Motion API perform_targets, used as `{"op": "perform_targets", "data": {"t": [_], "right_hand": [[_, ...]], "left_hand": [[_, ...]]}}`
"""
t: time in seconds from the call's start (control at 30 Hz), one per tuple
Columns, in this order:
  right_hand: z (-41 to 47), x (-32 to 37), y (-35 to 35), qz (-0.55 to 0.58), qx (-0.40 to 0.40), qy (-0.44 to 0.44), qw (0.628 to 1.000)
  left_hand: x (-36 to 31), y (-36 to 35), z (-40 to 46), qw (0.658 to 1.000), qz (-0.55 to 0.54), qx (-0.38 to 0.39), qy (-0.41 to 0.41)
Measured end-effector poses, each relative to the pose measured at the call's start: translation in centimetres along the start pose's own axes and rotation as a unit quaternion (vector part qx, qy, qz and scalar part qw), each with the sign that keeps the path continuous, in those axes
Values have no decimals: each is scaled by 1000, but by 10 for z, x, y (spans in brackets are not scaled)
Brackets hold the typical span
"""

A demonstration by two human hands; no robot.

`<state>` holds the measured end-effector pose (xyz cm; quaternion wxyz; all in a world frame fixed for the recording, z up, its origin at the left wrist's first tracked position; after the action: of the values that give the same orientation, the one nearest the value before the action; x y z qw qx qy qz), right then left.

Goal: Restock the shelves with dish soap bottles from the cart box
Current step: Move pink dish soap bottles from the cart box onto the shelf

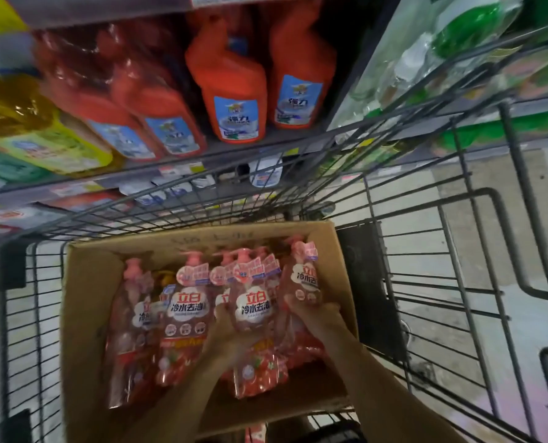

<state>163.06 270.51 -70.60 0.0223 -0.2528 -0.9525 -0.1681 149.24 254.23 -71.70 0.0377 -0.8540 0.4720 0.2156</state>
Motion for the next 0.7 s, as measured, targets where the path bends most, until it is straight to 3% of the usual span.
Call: {"op": "perform_targets", "data": {"t": [0.07, 0.17, 0.27, 0.43, 0.57, 0.7], "right_hand": [[-7, 3, -10, 67, 64, -2, 996], [-8, 2, -19, 99, 128, 26, 987], [2, -9, -15, 29, 84, 76, 993], [-24, -4, -8, 11, 42, 125, 991], [-35, 0, -3, 54, 72, 161, 983], [-41, 0, 4, 69, 78, 185, 977]], "left_hand": [[5, 6, -3, 997, 71, -17, 3], [8, 13, -8, 996, 86, -20, -9], [9, 24, -10, 996, 85, -14, -30], [21, 44, -12, 999, 34, 9, -23], [20, 46, -24, 999, -17, 9, 29], [12, 40, -38, 999, -30, -14, 23]]}}
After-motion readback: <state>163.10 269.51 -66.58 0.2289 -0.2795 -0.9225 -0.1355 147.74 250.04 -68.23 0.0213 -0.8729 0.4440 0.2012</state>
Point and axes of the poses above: each hand's wrist, its own z-axis towards the middle knuckle, its own y-axis out of the back of the hand, x = y × z, the point moved 7 cm from there along z, towards the middle knuckle, and after that the axes turned 2 degrees about y, right-handed, at the moved point
